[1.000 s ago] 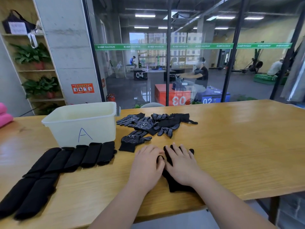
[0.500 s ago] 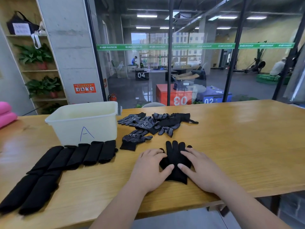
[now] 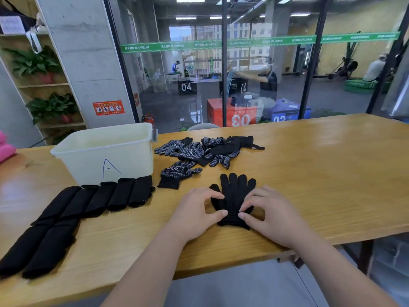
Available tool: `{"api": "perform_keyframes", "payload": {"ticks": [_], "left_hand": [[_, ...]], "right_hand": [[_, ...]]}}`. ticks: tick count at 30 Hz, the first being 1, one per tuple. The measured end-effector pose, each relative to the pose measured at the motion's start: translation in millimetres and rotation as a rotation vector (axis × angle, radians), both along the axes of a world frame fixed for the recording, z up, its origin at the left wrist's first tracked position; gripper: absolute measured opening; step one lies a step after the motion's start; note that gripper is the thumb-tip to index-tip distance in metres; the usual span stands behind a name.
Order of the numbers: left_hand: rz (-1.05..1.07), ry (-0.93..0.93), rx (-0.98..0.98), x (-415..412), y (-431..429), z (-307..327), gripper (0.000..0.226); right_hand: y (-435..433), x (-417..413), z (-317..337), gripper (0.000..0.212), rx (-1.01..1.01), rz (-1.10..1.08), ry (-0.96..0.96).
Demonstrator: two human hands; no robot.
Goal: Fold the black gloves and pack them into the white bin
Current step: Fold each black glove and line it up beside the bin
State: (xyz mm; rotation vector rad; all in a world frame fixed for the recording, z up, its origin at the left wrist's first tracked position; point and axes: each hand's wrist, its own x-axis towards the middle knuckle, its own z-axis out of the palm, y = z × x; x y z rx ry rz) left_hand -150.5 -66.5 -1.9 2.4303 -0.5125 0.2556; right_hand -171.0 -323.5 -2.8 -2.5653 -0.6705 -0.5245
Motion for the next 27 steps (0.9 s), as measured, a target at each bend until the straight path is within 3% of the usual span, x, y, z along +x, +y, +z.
{"api": "perform_keyframes", "payload": {"ticks": [9,13,16,21,27], "left_hand": [[-0.028,-0.062,-0.089,-1,0,1,0.030],[-0.047,-0.114,-0.079,-5,-2,2,0.020],[-0.079,-0.100,-0.085,-9,-4,6,0.024],[-0.091,-0.145,0.066,-13,-8,8,0.038],[-0.039,-0.246,0.111,-8,-10,3,0.016]], "right_hand": [[0,-4,2,0.032,0.024,0.099,0.003],[0,0,-4,0.034,0.027,0.060,-0.030],[0,2,-7,0.039,-0.006,0.018,-0.055],[-1,2,-7,0.040,0.023,-0.018,-0.058],[-1,-3,0,0.043,0.008,-0.020,-0.054]]}}
